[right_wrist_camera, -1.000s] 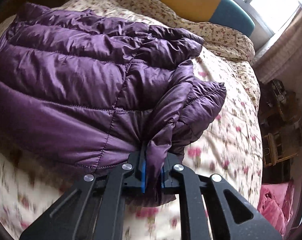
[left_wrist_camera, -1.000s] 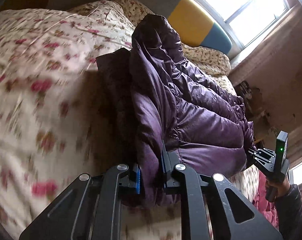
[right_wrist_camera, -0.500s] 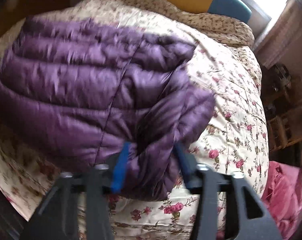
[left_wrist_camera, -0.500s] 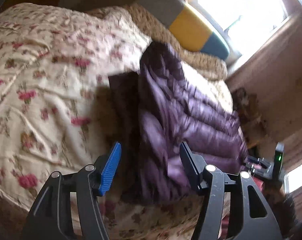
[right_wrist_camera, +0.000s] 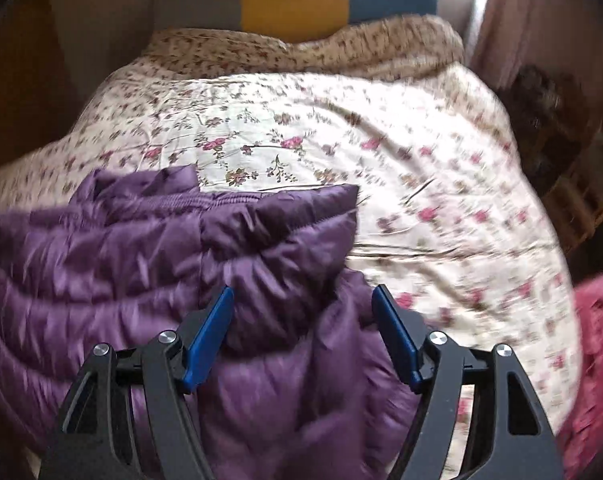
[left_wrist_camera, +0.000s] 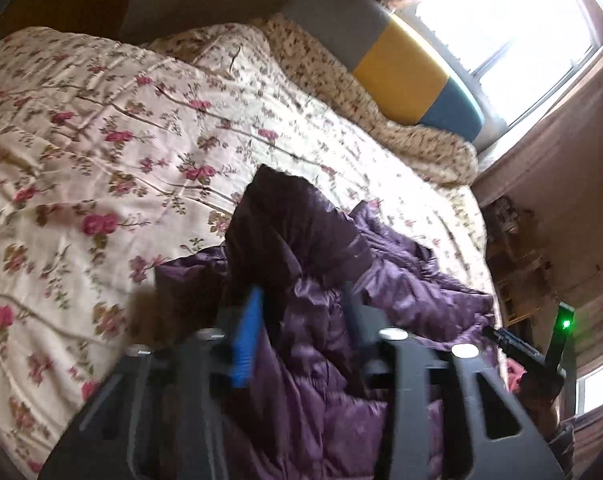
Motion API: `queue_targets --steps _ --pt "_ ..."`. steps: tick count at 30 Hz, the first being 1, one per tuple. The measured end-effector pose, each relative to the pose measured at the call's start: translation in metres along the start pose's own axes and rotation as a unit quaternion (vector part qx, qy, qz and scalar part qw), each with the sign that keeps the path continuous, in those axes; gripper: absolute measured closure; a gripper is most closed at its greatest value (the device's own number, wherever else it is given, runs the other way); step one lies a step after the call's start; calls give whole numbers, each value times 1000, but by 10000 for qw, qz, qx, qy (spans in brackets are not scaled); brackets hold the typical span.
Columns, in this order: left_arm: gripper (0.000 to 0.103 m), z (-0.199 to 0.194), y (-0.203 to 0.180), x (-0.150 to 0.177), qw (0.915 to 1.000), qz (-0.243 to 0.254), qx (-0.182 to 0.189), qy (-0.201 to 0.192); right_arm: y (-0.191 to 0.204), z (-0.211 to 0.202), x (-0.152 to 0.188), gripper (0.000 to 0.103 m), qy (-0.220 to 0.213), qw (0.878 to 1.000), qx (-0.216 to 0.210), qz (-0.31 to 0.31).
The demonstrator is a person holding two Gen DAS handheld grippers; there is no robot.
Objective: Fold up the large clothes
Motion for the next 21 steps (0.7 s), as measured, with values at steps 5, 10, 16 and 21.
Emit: queue_targets --steps 5,10,16,21 --pt "102 19 8 1 9989 143 -449 -6 3 7 2 98 -61 9997 118 -207" --pt "102 19 4 -4 9961 398 -745 -243 5 -10 -5 100 -598 9946 690 -495" --pt "102 33 -8 -9 9895 793 -1134 -406 5 1 -7 100 -740 9869 1301 -609" --pt "102 46 -9 -5 9816 1127 -1456 -500 1 24 -3 100 -600 9859 1466 -530"
Point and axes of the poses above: each gripper's, at about its wrist camera, not at the fingertips, and z roughly the way its jaws point, y to its left, x to its underside, the point moved 7 cm from there along z, roughly the way its jaws point, and after that the axes turned 4 degrees about -z, right-handed, at the moved point
